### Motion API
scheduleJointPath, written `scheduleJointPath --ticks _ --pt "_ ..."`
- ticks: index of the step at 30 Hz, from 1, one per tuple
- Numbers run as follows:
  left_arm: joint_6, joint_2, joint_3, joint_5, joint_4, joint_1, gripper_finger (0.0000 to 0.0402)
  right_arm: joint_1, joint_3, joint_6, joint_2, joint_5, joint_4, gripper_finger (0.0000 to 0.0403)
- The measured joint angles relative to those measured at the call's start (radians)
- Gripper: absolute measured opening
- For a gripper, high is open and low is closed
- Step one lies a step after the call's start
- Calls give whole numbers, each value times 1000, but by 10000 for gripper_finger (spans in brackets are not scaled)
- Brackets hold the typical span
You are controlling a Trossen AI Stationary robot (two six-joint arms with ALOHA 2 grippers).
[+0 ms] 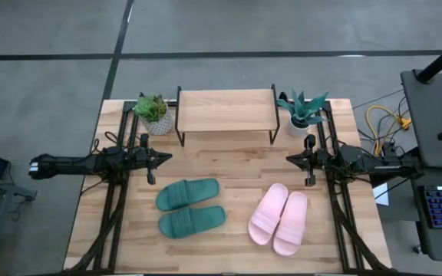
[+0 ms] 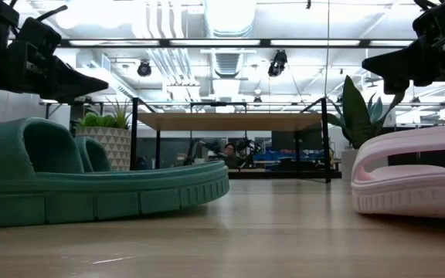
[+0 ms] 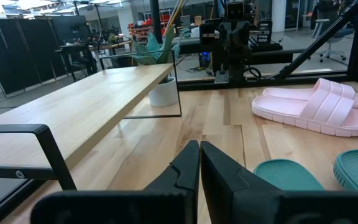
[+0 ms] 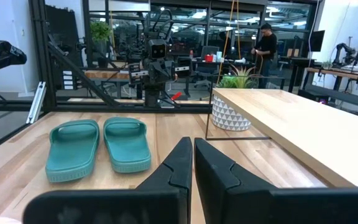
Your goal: Pick and place slides into the shelf
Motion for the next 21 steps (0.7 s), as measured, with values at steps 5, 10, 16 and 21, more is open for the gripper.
scheduleJointPath --ticks 5,10,16,21 --pt "0 0 0 0 0 0 0 0 0 0 0 0 0 9" --pt "0 0 0 0 0 0 0 0 0 -15 0 0 0 9" --pt "0 0 0 0 0 0 0 0 0 -48 0 0 0 9" --pt "0 0 0 0 0 0 0 0 0 -46 0 0 0 9"
